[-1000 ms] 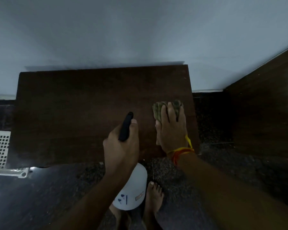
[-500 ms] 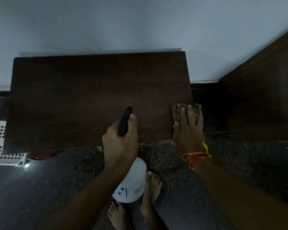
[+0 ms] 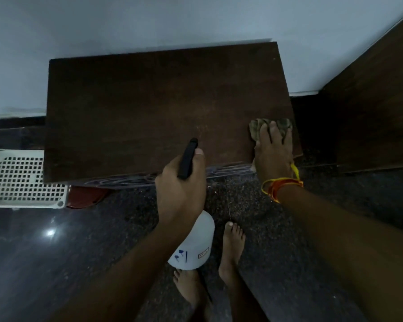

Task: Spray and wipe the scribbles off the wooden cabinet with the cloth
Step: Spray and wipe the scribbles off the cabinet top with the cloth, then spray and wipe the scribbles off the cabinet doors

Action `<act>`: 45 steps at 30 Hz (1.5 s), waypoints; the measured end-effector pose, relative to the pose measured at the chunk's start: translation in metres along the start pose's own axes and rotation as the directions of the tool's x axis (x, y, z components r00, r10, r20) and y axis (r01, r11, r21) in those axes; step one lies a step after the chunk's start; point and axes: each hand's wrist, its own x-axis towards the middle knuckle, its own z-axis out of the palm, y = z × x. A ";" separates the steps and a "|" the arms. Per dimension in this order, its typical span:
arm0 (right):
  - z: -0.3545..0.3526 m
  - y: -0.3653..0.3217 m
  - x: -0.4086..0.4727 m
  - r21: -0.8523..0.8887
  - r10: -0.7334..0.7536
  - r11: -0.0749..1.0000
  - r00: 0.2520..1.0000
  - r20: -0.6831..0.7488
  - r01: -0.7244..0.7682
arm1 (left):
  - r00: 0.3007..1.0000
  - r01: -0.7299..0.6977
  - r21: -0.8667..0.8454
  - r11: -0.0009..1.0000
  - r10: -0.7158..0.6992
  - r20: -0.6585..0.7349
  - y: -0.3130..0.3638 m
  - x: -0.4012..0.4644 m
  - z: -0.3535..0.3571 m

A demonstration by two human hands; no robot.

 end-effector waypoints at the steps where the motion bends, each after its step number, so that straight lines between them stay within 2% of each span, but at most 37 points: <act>1: 0.003 -0.002 -0.005 -0.004 -0.008 1.000 0.999 0.039 0.008 | 1.000 -0.003 -0.007 1.000 0.003 0.002 -0.004 -0.004 -0.001; 5: 0.004 -0.011 -0.014 0.001 -0.040 0.999 0.988 0.150 0.040 | 1.000 0.000 -0.046 0.999 0.001 0.023 -0.018 -0.022 -0.006; 9: -0.005 -0.019 -0.025 0.016 -0.187 0.982 0.961 0.202 0.187 | 1.000 0.010 -0.067 0.998 -0.010 -0.008 -0.033 -0.037 -0.008; 12: -0.013 -0.016 -0.033 0.121 -0.258 0.962 0.959 0.116 0.244 | 0.999 0.009 -0.058 0.998 -0.012 -0.048 -0.043 -0.048 -0.008; 14: -0.021 -0.015 -0.042 0.236 -0.233 0.948 0.971 0.062 0.212 | 0.997 -0.009 -0.059 0.998 0.004 -0.074 -0.049 -0.056 -0.007; 19: -0.036 -0.014 -0.068 0.373 -0.170 0.911 0.984 -0.054 0.178 | 0.991 -0.043 -0.078 0.996 0.033 -0.128 -0.066 -0.080 -0.001; 25: -0.035 -0.026 -0.084 0.446 -0.098 0.876 0.972 -0.214 0.186 | 0.978 -0.046 -0.096 0.994 0.025 -0.205 -0.106 -0.092 0.009; 31: -0.015 -0.058 -0.099 0.501 -0.039 0.843 0.952 -0.302 0.194 | 0.961 -0.129 -0.115 0.985 0.095 -0.261 -0.152 -0.084 0.008; 36: 0.021 -0.095 -0.119 0.562 0.038 0.801 0.921 -0.389 0.204 | 0.937 -0.232 -0.155 0.960 0.178 -0.302 -0.195 -0.068 0.006; 45: 0.124 -0.159 -0.156 0.659 0.198 0.726 0.858 -0.473 0.196 | 0.842 -0.468 -0.106 0.877 0.407 -0.353 -0.279 -0.011 0.002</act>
